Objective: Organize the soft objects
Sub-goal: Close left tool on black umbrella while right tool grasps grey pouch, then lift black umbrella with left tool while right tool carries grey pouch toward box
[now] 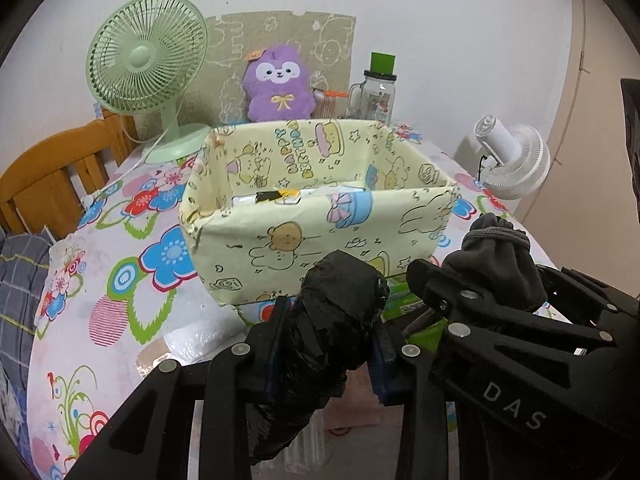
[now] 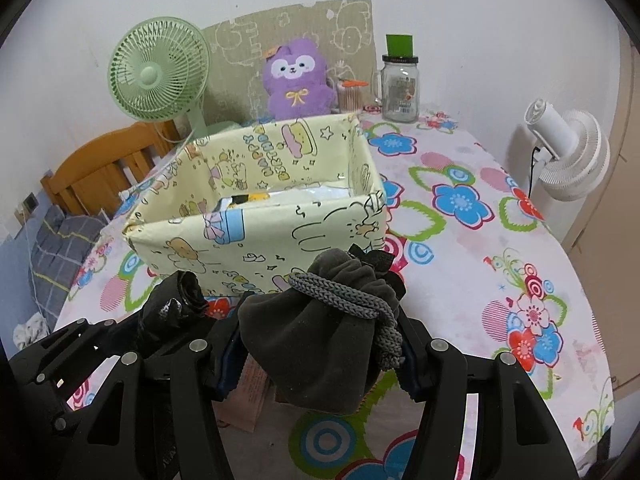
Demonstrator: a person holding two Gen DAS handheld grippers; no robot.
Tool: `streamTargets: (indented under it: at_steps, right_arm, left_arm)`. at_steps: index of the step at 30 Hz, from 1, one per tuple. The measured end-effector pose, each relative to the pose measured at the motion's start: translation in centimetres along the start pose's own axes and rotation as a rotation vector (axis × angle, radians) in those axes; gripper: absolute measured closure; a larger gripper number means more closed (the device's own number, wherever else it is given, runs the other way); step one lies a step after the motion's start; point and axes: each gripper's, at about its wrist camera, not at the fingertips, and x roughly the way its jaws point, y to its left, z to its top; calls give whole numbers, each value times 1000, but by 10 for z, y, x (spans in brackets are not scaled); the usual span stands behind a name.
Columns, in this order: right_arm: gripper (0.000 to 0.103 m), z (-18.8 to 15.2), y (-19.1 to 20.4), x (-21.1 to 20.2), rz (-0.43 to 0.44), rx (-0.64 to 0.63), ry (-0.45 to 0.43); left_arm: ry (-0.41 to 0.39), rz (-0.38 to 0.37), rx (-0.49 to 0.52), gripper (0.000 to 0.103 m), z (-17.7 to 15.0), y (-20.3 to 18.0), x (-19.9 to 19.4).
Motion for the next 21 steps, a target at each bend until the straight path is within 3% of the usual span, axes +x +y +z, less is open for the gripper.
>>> streamTargets:
  at_steps: [21]
  right_arm:
    - [39, 21, 4, -40, -2, -7, -82]
  left_arm:
    - [-75, -18, -14, 68, 23, -6, -34]
